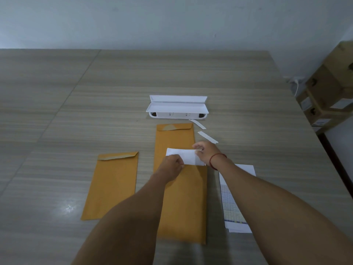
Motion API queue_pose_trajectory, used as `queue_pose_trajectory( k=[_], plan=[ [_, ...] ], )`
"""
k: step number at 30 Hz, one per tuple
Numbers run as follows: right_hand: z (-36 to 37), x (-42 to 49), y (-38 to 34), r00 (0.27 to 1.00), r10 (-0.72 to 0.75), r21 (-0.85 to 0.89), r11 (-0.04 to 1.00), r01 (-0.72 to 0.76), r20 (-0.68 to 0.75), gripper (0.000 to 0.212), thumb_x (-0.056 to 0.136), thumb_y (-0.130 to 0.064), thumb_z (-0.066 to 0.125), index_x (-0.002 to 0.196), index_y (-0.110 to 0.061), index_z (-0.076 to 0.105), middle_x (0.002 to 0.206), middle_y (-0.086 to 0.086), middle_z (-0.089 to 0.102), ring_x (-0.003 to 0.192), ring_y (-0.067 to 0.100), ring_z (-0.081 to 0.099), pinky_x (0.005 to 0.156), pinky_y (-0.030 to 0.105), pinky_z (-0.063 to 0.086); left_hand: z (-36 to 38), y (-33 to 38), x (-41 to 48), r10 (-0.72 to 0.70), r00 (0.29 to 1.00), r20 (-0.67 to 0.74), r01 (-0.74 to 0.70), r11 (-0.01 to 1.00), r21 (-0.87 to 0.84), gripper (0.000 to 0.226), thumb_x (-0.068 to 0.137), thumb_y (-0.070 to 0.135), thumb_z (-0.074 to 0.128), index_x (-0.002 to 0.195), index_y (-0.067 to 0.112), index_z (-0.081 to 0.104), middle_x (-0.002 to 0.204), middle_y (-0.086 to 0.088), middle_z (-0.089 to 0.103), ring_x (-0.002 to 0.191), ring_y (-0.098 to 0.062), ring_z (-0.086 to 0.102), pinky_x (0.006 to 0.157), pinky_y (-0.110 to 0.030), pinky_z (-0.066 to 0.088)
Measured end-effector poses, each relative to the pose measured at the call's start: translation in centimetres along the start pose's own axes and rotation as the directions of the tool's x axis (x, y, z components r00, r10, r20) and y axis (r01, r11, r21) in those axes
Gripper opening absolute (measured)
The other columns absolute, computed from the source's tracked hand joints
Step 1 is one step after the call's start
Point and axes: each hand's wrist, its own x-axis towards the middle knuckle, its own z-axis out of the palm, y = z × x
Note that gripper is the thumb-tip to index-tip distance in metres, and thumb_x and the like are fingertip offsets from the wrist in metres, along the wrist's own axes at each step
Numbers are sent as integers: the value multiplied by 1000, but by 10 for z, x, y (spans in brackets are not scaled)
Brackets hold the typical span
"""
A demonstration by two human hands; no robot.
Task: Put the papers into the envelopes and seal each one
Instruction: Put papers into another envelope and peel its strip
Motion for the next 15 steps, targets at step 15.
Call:
queue_pose_trajectory(
  k=[15],
  plan=[
    [10, -3, -8, 997, 10, -176, 984, 3, 71, 36, 95, -2, 45, 110, -29, 65, 128, 5, 60, 112, 25, 59, 86, 33, 50, -6, 6, 1, 7, 1000, 15, -8, 997, 74, 9, 89, 13, 59, 89, 8, 66, 97, -8, 67, 93, -24, 58, 77, -32, 45]
  ],
)
